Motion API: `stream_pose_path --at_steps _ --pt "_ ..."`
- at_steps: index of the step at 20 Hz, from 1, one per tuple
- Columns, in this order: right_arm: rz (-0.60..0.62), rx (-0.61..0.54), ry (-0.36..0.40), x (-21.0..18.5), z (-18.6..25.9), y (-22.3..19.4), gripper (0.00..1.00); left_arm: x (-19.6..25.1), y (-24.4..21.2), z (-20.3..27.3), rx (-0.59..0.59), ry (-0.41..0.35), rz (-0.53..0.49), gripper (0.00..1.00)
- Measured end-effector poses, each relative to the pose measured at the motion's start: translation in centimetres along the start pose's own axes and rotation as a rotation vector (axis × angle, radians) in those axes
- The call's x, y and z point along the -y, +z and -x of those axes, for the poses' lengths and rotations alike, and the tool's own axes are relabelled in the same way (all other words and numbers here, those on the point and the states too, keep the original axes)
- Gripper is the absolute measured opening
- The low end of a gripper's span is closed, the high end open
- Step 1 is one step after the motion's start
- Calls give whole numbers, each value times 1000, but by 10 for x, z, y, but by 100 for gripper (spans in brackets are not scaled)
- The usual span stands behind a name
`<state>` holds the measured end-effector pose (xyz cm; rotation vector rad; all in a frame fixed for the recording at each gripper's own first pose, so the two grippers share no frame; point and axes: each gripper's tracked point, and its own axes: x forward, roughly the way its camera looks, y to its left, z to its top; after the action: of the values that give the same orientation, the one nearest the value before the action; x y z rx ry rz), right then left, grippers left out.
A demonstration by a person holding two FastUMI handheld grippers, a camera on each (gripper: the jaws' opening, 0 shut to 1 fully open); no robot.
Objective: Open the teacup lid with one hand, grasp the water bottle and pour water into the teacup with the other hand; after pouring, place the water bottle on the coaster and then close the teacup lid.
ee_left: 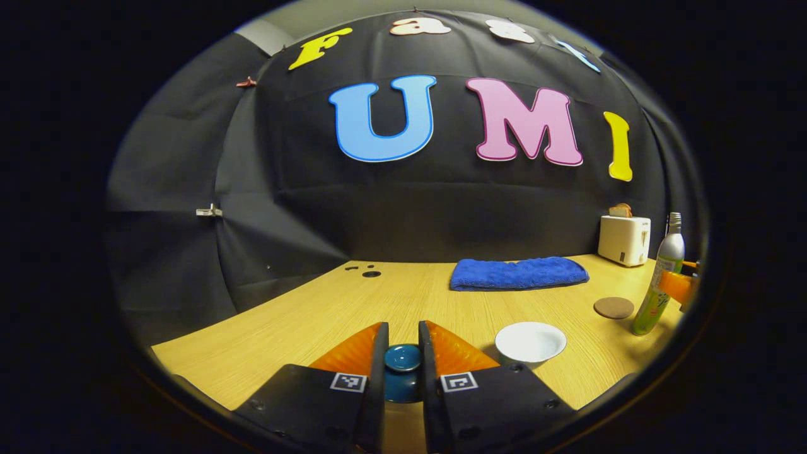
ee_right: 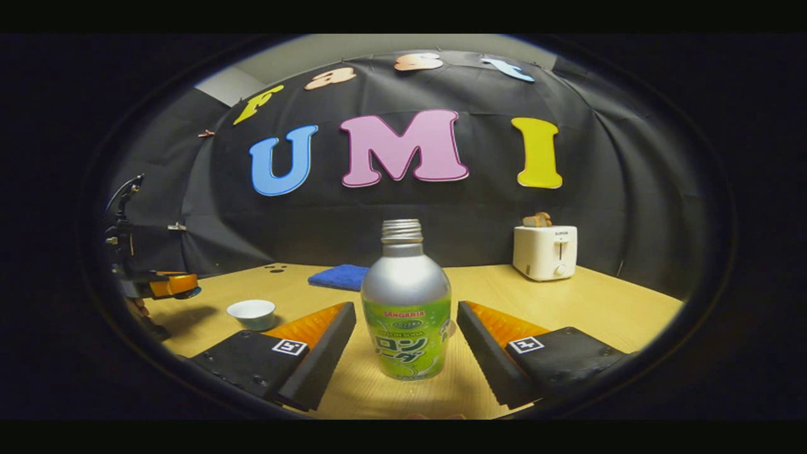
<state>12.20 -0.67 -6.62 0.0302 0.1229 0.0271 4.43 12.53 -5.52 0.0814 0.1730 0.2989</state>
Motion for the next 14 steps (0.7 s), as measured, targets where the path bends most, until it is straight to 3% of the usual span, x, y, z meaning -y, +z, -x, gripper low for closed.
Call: stream_pose_path --at_steps 4,14 --pt "-27 -12 -9 -2 -18 5 99 -16 -2 1 9 19 20 28" --pt "80 -50 -47 -3 -38 -4 100 -16 5 -8 60 -1 17 28"
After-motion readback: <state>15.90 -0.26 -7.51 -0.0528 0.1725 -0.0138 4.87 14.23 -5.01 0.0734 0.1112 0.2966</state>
